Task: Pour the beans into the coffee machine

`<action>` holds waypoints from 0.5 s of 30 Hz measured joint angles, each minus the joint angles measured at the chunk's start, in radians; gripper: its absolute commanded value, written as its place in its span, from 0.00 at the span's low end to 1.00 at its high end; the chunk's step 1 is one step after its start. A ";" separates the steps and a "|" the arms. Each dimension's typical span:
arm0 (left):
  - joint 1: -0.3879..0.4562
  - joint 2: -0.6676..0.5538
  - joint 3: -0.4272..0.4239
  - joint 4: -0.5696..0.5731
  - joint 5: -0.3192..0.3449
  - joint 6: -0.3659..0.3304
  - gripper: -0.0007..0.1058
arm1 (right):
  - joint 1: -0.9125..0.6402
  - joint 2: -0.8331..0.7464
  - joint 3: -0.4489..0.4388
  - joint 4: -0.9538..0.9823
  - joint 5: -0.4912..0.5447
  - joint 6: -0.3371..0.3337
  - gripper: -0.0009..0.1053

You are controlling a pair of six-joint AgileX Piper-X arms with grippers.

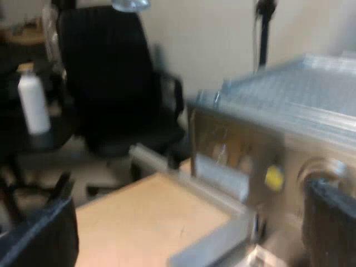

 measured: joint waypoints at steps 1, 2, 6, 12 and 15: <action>0.019 -0.029 0.057 -0.015 0.000 -0.002 0.01 | 0.000 0.000 0.000 0.036 -0.003 0.021 0.78; 0.029 -0.051 0.082 -0.018 0.000 -0.005 0.01 | 0.000 0.000 0.000 0.045 -0.004 0.024 0.78; 0.107 -0.164 0.275 -0.086 0.063 -0.034 0.01 | 0.000 0.000 0.000 0.107 -0.004 0.033 0.78; 0.226 -0.272 0.512 -0.170 0.146 -0.066 0.01 | 0.000 0.000 0.055 0.129 -0.023 0.052 0.78; 0.241 -0.302 0.617 -0.226 0.187 -0.082 0.01 | 0.000 0.000 0.101 0.129 -0.026 0.071 0.78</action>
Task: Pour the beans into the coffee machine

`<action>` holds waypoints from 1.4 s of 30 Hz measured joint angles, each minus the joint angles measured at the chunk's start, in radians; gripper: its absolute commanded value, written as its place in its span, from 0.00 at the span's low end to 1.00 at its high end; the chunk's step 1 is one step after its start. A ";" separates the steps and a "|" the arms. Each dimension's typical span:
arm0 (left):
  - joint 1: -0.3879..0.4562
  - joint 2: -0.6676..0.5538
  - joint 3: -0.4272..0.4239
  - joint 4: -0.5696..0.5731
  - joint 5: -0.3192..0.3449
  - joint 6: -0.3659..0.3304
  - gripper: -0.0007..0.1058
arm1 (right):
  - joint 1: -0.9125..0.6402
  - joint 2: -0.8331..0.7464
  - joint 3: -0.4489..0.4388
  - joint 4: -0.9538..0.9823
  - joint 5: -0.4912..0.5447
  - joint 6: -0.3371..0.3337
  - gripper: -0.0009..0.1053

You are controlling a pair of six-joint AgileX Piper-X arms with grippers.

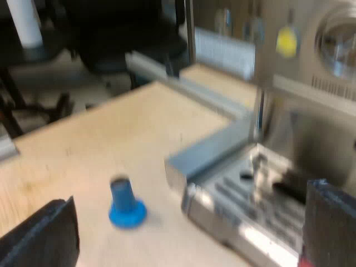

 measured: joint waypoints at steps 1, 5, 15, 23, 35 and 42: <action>0.000 -0.010 0.044 -0.023 0.009 -0.009 0.01 | 0.000 0.000 0.013 0.000 0.000 0.001 0.78; 0.000 -0.025 0.098 -0.057 0.017 -0.015 0.01 | 0.000 0.000 0.067 -0.003 -0.001 0.001 0.78; 0.111 -0.071 0.416 -0.344 0.087 -0.052 0.01 | 0.000 0.135 0.105 -0.136 -0.031 0.001 0.78; 0.113 -0.071 0.591 -0.659 0.100 -0.052 0.01 | 0.000 0.282 0.105 -0.330 -0.026 0.001 0.78; 0.113 0.040 0.774 -0.999 0.100 -0.054 0.01 | 0.000 0.495 0.105 -0.611 0.000 0.001 0.78; 0.113 0.208 0.774 -1.191 0.100 -0.091 0.01 | 0.000 0.526 0.105 -0.683 0.032 0.001 0.78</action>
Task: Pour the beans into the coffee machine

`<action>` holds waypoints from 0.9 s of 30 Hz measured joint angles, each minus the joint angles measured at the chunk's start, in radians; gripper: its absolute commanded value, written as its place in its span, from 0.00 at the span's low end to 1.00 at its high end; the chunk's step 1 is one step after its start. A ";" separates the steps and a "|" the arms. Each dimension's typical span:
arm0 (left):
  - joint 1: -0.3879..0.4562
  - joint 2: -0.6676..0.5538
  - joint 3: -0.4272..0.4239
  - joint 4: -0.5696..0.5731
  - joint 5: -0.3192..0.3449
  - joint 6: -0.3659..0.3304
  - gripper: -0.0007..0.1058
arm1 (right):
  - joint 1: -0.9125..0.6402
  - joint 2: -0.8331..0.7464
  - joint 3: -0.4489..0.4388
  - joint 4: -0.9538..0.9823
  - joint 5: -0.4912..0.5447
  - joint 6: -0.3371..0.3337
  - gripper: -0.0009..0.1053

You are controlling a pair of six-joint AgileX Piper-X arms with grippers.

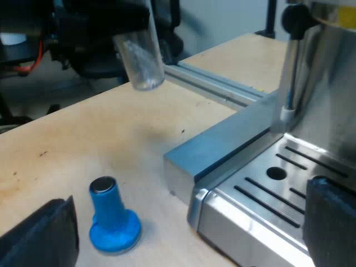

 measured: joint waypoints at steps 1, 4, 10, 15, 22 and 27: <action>0.000 0.028 0.000 -0.017 0.000 -0.007 0.01 | 0.000 0.000 0.000 -0.001 0.012 0.000 0.78; 0.000 0.097 0.000 -0.075 0.004 -0.012 0.01 | 0.000 0.000 0.000 -0.001 0.030 0.000 0.78; 0.000 0.163 0.000 -0.140 0.030 -0.012 0.01 | 0.000 0.000 0.000 -0.001 0.039 0.000 0.78; 0.000 0.305 0.000 -0.290 0.094 -0.013 0.01 | 0.000 0.000 0.000 -0.001 0.039 0.000 0.78; 0.000 0.441 0.000 -0.330 0.114 -0.013 0.01 | 0.000 0.000 0.000 -0.001 0.039 0.000 0.78; 0.000 0.460 0.000 -0.331 0.114 -0.013 0.01 | 0.000 0.000 0.000 -0.001 0.039 0.000 0.78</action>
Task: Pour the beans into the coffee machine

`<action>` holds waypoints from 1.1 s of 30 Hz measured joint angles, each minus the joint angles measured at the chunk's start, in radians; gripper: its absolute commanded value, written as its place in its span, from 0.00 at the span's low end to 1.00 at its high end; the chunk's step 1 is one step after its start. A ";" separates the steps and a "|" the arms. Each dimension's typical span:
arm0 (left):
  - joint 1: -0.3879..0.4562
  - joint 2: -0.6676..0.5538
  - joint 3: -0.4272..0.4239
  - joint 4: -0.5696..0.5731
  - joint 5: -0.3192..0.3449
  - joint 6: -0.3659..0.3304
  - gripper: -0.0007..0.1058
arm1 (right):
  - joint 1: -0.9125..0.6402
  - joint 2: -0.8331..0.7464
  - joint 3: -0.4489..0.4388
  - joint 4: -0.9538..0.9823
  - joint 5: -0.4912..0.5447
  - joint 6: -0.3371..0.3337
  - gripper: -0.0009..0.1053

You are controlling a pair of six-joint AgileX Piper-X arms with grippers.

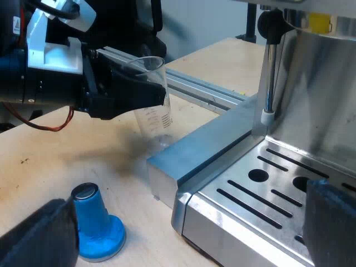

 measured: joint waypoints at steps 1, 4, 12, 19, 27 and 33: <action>0.000 0.008 0.000 -0.002 0.000 0.000 0.01 | 0.000 0.000 0.000 0.000 0.000 0.000 0.78; 0.000 0.007 0.000 -0.004 0.000 0.000 0.01 | 0.000 0.000 0.000 0.000 0.000 0.000 0.78; 0.000 0.007 -0.005 0.005 -0.003 0.000 0.32 | 0.000 0.000 0.000 -0.007 0.000 0.000 0.78; 0.000 0.007 -0.005 0.011 -0.003 0.000 0.50 | 0.000 0.000 0.000 -0.014 0.000 0.000 0.78; 0.000 0.003 -0.043 0.137 -0.018 0.038 0.52 | 0.000 0.000 0.000 -0.034 0.000 0.000 0.78; -0.044 -0.014 -0.085 0.285 -0.073 0.145 0.63 | 0.000 0.000 0.000 -0.036 0.001 0.000 0.78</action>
